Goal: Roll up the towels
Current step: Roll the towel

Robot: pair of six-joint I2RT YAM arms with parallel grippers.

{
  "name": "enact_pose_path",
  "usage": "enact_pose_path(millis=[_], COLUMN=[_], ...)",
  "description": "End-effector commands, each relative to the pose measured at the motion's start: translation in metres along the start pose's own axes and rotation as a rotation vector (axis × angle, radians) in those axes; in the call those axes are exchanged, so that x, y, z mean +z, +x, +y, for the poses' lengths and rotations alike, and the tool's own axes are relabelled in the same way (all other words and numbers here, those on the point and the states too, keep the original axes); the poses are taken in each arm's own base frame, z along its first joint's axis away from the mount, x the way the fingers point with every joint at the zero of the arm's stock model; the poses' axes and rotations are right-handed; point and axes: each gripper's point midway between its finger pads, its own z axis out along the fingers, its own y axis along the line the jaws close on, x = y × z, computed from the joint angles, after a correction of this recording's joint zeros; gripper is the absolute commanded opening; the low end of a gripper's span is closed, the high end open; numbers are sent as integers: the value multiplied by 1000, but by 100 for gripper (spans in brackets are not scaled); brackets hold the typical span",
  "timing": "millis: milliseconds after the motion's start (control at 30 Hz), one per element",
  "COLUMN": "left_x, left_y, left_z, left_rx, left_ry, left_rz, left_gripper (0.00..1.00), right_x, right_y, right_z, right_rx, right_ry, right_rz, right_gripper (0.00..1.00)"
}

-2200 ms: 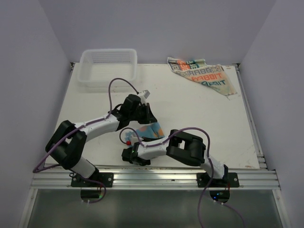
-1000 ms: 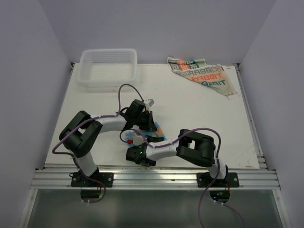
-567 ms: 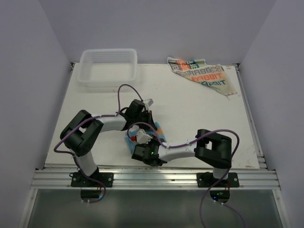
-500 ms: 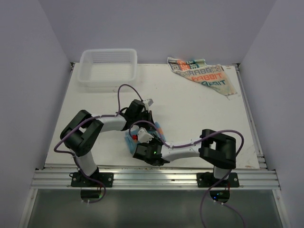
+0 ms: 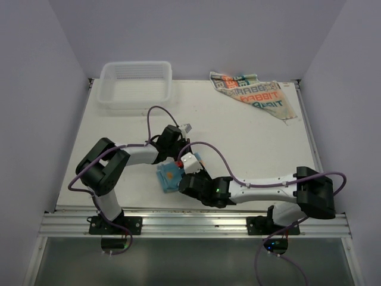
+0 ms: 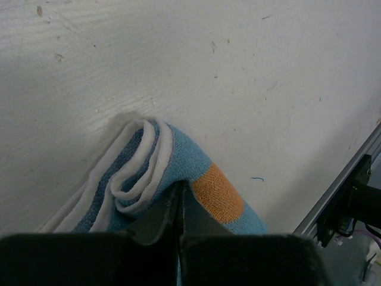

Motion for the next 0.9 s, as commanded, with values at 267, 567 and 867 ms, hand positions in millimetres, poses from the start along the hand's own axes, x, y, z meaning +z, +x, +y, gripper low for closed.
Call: enact_pose_path(millis=[267,567,867], left_x=[-3,-7,-10], left_y=[17,15,15], left_z=[36,33,32], left_rx=[-25,-28,-28], left_ry=[-118,-112,-109], left_rz=[0,-17,-23], left_gripper=[0,0,0], right_x=[3,20,41], right_y=[-10,-6,4], right_z=[-22,-36,-42], right_rx=[542,882,910], right_ry=[-152,-284,-259], right_rz=[-12,24,73], right_gripper=[39,46,49])
